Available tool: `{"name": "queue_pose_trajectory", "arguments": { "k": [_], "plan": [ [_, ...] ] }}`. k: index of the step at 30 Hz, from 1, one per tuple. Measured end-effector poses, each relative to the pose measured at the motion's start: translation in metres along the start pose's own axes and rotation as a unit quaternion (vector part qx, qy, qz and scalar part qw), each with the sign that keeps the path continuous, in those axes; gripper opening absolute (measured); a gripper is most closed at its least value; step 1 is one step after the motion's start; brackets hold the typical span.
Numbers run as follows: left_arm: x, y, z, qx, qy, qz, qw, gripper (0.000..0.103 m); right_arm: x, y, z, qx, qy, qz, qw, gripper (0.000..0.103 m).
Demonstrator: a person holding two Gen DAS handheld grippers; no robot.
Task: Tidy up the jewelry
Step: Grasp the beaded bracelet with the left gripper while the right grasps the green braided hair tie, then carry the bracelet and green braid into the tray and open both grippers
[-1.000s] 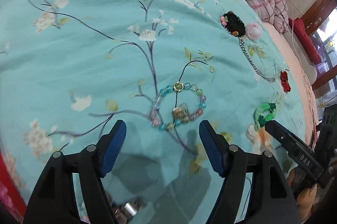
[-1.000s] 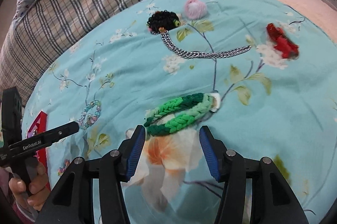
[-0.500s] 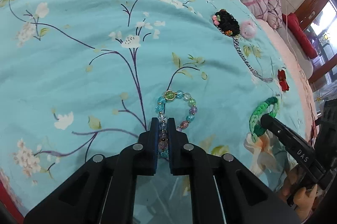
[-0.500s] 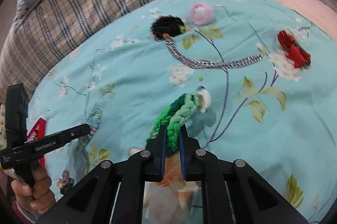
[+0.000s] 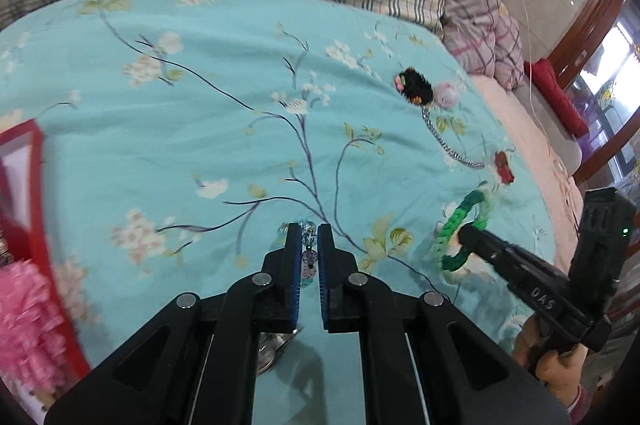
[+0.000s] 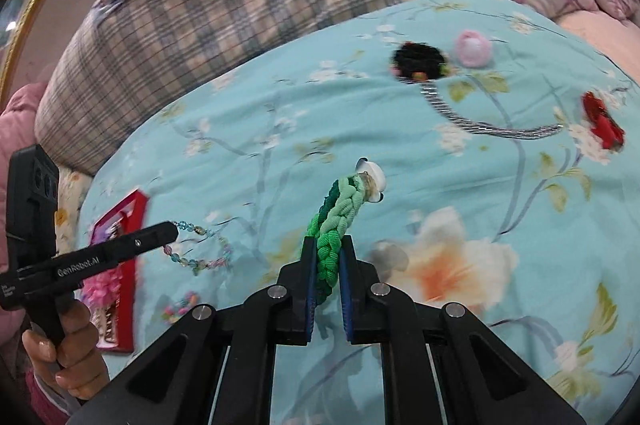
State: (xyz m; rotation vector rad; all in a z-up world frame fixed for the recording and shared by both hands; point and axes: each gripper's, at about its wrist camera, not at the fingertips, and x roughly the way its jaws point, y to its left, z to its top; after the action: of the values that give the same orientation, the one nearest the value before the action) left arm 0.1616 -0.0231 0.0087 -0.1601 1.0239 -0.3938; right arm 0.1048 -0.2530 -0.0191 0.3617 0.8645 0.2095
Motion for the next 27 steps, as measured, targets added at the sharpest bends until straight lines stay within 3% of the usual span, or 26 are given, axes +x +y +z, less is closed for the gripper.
{"name": "queue_pose_trajectory", "arguments": {
  "k": [15, 27],
  "plan": [
    [-0.088, 0.055, -0.037, -0.051, -0.062, 0.026, 0.9964, 0.006, 0.002, 0.094, -0.018, -0.073, 0.023, 0.071, 0.995, 0.009],
    [-0.147, 0.114, -0.075, -0.11, -0.103, 0.056, 0.987, 0.006, 0.012, 0.172, -0.039, -0.122, 0.052, 0.128, 0.983, 0.009]
  ]
}}
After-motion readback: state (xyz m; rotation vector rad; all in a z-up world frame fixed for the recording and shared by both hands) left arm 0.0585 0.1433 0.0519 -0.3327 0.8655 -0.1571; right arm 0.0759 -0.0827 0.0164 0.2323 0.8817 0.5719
